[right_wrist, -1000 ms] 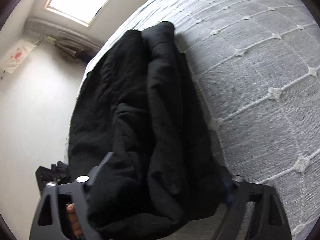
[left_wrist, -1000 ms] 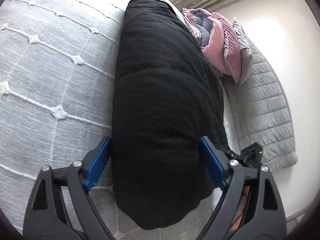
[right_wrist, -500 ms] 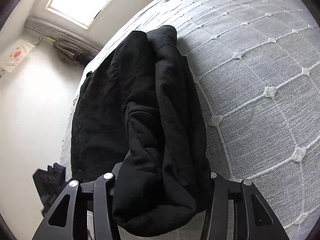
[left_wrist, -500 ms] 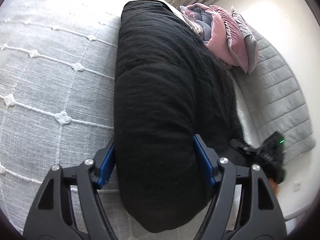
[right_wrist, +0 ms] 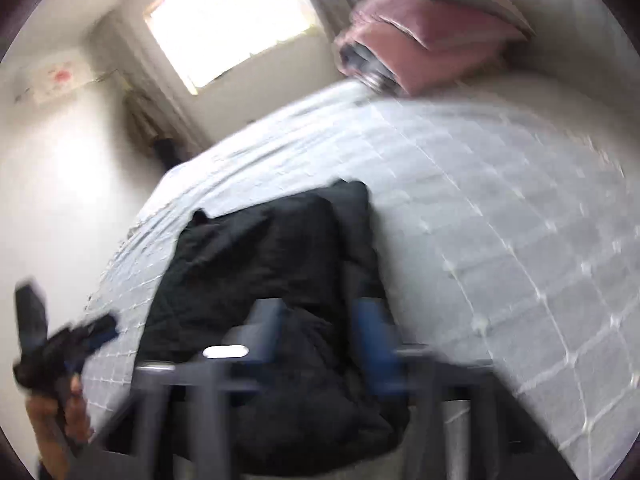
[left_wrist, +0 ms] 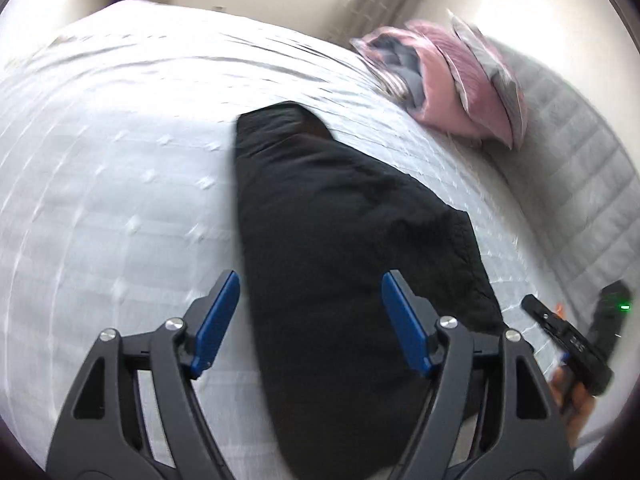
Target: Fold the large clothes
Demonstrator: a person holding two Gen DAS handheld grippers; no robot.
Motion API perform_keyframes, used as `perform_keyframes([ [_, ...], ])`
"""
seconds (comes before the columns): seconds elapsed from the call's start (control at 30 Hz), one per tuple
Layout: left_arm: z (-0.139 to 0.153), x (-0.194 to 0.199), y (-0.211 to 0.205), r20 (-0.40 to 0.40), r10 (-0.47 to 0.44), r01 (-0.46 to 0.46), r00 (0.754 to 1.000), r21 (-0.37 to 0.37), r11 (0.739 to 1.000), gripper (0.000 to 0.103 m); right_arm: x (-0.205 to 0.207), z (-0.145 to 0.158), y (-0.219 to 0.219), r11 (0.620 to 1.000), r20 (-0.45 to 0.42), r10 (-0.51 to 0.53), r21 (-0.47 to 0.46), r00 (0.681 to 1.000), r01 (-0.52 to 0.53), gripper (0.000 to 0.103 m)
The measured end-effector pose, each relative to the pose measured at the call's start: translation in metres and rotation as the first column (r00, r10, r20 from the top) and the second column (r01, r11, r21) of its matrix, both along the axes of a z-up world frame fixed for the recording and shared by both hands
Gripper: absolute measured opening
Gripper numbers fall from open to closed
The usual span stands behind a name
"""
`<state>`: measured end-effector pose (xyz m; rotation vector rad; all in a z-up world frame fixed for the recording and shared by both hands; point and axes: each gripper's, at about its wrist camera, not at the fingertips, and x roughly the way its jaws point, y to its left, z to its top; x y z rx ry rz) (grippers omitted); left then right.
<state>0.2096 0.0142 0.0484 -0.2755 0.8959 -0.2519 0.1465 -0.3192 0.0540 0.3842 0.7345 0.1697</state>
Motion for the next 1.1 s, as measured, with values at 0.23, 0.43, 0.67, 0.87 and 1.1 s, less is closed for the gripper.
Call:
perform_keyframes([
  [0.23,-0.032,0.115,-0.045,-0.137,0.014,0.006,0.990,0.145,0.989,0.074,0.024,-0.026,0.037,0.990,-0.097,0.079,-0.110,0.992,-0.090,0.012],
  [0.43,-0.050,0.173,-0.046,-0.171,0.094,-0.061,0.981,0.193,0.979,0.083,0.034,-0.043,0.029,0.990,-0.159,0.067,-0.108,0.985,-0.085,0.010],
  [0.67,-0.070,0.186,-0.046,-0.162,0.164,-0.133,0.973,0.184,0.974,0.090,0.048,-0.059,0.026,0.991,-0.216,0.064,-0.098,0.974,-0.087,0.010],
  [0.87,-0.027,0.146,-0.026,-0.084,0.165,-0.154,0.983,0.120,0.981,0.088,0.055,-0.066,0.019,0.996,-0.218,0.076,-0.037,0.973,-0.087,0.010],
  [1.1,-0.011,0.017,0.000,-0.050,0.127,-0.122,0.991,0.086,0.989,0.088,0.047,-0.052,0.010,0.997,-0.190,0.070,-0.027,0.979,-0.077,0.022],
])
